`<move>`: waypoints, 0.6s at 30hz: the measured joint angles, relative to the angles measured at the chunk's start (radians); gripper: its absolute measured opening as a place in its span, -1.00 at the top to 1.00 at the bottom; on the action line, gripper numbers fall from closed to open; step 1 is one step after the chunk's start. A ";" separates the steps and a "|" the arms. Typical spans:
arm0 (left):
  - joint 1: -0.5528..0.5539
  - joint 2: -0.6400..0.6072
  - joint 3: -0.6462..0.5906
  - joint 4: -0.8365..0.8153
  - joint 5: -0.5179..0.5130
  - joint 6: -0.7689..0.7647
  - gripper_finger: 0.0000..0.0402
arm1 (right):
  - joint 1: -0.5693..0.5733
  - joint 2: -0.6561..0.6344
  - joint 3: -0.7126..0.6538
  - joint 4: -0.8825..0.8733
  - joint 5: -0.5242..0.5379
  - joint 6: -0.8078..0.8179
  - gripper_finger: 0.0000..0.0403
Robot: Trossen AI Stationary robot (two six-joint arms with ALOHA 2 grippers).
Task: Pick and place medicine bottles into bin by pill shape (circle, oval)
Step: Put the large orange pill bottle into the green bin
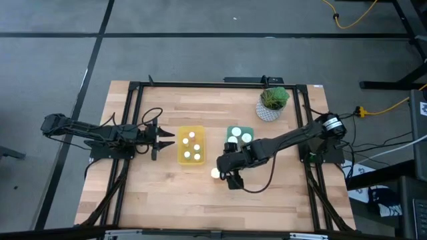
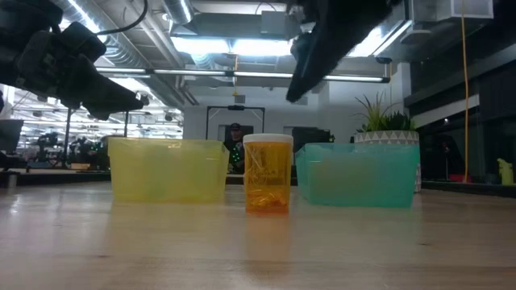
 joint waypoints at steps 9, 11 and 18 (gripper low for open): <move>0.000 0.000 0.000 -0.003 0.000 0.000 0.25 | 0.000 0.041 -0.030 0.093 -0.002 0.009 -0.61; 0.000 0.000 0.000 -0.003 0.000 0.000 0.25 | 0.004 0.058 -0.019 0.100 -0.001 -0.011 -0.61; 0.000 0.000 0.000 -0.002 0.000 0.000 0.25 | 0.004 0.087 -0.018 0.100 -0.008 -0.040 -0.61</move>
